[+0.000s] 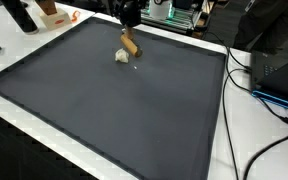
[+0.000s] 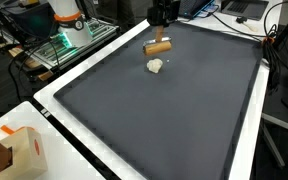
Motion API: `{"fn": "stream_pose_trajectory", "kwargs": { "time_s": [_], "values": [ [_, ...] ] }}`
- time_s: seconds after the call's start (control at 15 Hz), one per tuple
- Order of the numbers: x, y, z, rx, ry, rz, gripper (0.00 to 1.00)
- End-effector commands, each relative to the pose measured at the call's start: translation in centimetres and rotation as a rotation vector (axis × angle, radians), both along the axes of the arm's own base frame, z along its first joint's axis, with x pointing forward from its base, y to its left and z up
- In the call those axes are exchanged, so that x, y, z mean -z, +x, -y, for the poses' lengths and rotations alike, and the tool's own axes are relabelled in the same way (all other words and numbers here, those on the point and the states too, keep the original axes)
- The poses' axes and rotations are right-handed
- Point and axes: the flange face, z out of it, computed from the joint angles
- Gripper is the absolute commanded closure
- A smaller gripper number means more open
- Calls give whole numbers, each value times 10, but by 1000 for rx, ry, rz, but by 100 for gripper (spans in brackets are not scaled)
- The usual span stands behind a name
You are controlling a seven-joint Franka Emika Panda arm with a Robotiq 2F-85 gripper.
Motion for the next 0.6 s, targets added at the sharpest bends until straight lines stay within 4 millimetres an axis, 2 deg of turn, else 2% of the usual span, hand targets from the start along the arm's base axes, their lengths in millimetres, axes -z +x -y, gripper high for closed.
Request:
{"fn": "stream_pose_trajectory", "kwargs": {
  "time_s": [0.0,0.53],
  "values": [
    [5,-11,8,-30,-12,13,76],
    [23,-11,20,-24,-19,11,76]
  ]
}}
